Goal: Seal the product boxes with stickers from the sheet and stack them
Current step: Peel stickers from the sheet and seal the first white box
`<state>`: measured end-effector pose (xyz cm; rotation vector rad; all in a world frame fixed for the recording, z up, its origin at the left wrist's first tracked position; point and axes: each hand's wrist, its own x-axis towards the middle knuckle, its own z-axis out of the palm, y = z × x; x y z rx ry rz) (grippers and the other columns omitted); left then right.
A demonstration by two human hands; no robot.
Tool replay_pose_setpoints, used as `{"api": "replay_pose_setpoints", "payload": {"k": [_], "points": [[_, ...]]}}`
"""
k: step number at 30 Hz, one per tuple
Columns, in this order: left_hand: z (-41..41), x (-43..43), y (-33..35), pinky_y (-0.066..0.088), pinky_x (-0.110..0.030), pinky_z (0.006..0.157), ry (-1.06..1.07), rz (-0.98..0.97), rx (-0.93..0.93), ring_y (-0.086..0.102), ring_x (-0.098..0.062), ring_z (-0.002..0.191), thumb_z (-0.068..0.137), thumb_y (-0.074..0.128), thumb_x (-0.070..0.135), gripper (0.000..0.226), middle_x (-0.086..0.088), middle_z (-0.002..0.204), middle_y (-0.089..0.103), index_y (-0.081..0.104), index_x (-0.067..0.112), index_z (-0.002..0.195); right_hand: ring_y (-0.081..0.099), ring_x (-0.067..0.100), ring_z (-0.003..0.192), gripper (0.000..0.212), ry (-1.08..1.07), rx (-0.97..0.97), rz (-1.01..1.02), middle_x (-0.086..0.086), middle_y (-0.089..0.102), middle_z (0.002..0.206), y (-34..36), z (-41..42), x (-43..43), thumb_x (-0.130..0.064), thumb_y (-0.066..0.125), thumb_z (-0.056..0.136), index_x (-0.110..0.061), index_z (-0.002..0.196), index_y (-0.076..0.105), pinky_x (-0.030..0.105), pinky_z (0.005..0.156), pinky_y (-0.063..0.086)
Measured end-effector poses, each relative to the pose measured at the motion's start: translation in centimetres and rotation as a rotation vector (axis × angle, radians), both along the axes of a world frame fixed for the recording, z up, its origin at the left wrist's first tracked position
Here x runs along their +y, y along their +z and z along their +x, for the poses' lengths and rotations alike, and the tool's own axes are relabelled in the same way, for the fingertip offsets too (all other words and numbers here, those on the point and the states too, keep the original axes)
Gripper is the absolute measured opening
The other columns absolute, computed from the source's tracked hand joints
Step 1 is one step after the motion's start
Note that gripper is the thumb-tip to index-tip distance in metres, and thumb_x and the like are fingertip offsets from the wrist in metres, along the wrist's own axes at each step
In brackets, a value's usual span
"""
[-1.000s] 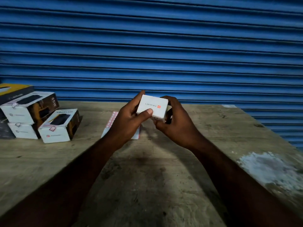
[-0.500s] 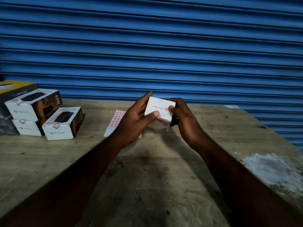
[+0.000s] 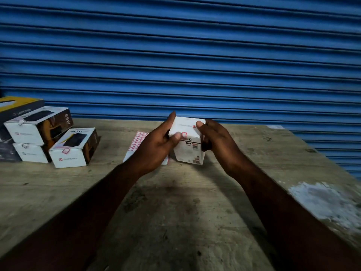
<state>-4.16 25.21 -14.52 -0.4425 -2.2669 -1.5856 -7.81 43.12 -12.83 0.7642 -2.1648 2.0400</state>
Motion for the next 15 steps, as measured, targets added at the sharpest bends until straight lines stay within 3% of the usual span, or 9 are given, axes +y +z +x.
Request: {"api": "replay_pose_setpoints", "payload": {"k": [1,3,6,10,12,14,15], "points": [[0.0,-0.1,0.1,0.052,-0.036,0.102,0.000,0.018,-0.002,0.058,0.005,0.116,0.088,0.057,0.039,0.082,0.024,0.142,0.050,0.017,0.023,0.158,0.061,0.015,0.075,0.019,0.046,-0.035,-0.040,-0.003,0.068,0.080,0.2,0.0,0.1,-0.024,0.050,0.101,-0.016,0.096,0.067,0.026,0.065,0.047],[-0.2,-0.3,0.2,0.051,-0.021,0.097,-0.001,0.053,0.013,0.059,0.010,0.112,0.079,0.066,0.032,0.090,0.018,0.138,0.052,0.022,0.018,0.156,0.055,0.017,0.068,0.021,0.144,-0.139,-0.146,0.006,0.065,0.084,0.4,-0.1,0.3,-0.015,0.048,0.100,-0.013,0.103,0.068,0.025,0.063,0.049],[-0.6,-0.8,0.2,0.057,-0.023,0.087,0.034,0.130,0.037,0.068,-0.001,0.103,0.066,0.078,0.022,0.079,0.011,0.117,0.065,0.043,0.016,0.137,0.051,0.010,0.057,0.024,0.183,-0.104,-0.094,0.006,0.067,0.083,0.6,-0.2,1.0,-0.004,0.051,0.098,-0.006,0.116,0.067,0.024,0.060,0.052],[-1.2,-1.0,0.1,0.057,-0.021,0.077,0.015,0.377,0.006,0.072,-0.010,0.099,0.074,0.071,0.015,0.047,0.002,0.104,0.077,0.061,0.011,0.119,0.057,0.004,0.060,0.010,0.064,0.045,0.009,-0.003,0.072,0.086,1.3,0.0,2.0,-0.008,0.066,0.090,-0.016,0.092,0.071,0.020,0.050,0.041],[-1.3,-0.8,0.1,0.057,-0.024,0.080,-0.054,0.456,-0.041,0.070,-0.014,0.103,0.084,0.064,0.013,0.041,0.000,0.110,0.076,0.061,0.010,0.125,0.066,0.006,0.079,0.014,0.090,0.014,0.034,-0.001,0.073,0.096,1.3,-0.3,2.4,-0.016,0.071,0.086,-0.014,0.100,0.070,0.027,0.067,0.050],[-1.2,-0.6,0.1,0.058,-0.026,0.084,-0.149,0.518,-0.111,0.070,-0.014,0.103,0.090,0.056,0.009,0.036,-0.001,0.112,0.075,0.060,0.010,0.126,0.067,0.019,0.106,0.039,0.188,-0.077,0.061,0.002,0.073,0.112,1.1,-0.6,2.5,-0.026,0.074,0.082,-0.013,0.118,0.065,0.042,0.091,0.050],[-1.2,-0.6,0.2,0.058,-0.026,0.084,-0.183,0.531,-0.146,0.070,-0.014,0.102,0.090,0.054,0.009,0.036,-0.001,0.111,0.075,0.061,0.012,0.125,0.065,0.022,0.112,0.048,0.249,-0.133,0.045,0.005,0.071,0.118,1.1,-0.6,2.5,-0.027,0.072,0.081,-0.012,0.125,0.061,0.044,0.096,0.048]]}}
